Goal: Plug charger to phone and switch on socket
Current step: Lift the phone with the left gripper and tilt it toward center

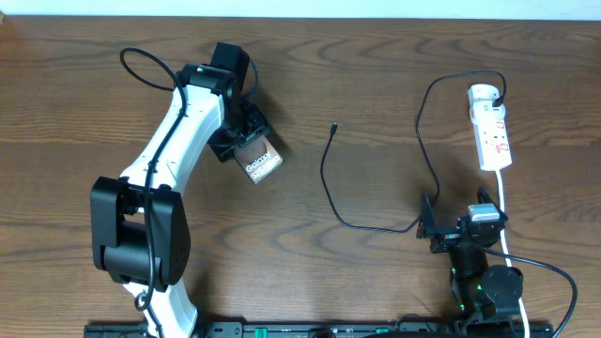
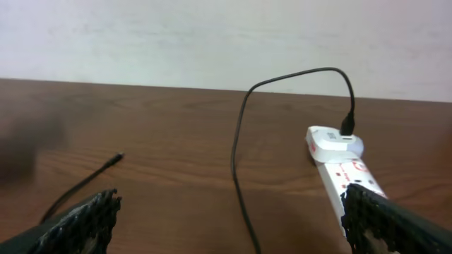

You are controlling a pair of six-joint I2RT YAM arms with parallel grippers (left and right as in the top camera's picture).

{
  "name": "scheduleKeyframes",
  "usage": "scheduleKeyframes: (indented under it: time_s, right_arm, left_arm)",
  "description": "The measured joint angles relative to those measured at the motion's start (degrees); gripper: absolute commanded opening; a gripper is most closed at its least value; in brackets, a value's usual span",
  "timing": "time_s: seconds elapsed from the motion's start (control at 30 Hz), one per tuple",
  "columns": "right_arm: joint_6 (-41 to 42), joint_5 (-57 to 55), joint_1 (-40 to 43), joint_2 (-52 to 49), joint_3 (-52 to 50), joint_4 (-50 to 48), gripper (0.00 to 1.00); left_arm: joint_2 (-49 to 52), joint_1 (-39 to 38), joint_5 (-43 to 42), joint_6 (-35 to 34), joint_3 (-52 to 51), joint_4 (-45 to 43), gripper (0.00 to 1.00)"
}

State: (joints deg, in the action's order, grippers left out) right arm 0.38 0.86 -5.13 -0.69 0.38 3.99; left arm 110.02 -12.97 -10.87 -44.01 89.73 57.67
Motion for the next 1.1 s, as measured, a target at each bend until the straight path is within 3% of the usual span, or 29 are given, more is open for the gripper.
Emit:
scheduleKeyframes:
  time_s: [0.3, 0.63, 0.83, 1.1]
  right_arm:
    - [6.84, 0.63, 0.00, 0.00, 0.00, -0.02, 0.99]
    - [12.00, 0.68, 0.00, -0.79, 0.00, 0.00, 0.99]
    - [16.31, 0.83, 0.00, -8.24, 0.00, -0.15, 0.99]
    - [20.22, 3.39, 0.00, -17.79, 0.02, -4.98, 0.99]
  left_arm:
    - [0.00, 0.00, -6.80, -5.09, 0.00, 0.00, 0.07]
    - [0.00, 0.00, -22.60, -22.80, 0.00, -0.02, 0.07]
    - [0.00, 0.00, -34.88, -30.42, 0.00, -0.02, 0.07]
    - [0.00, 0.00, -44.17, -32.87, 0.00, -0.02, 0.07]
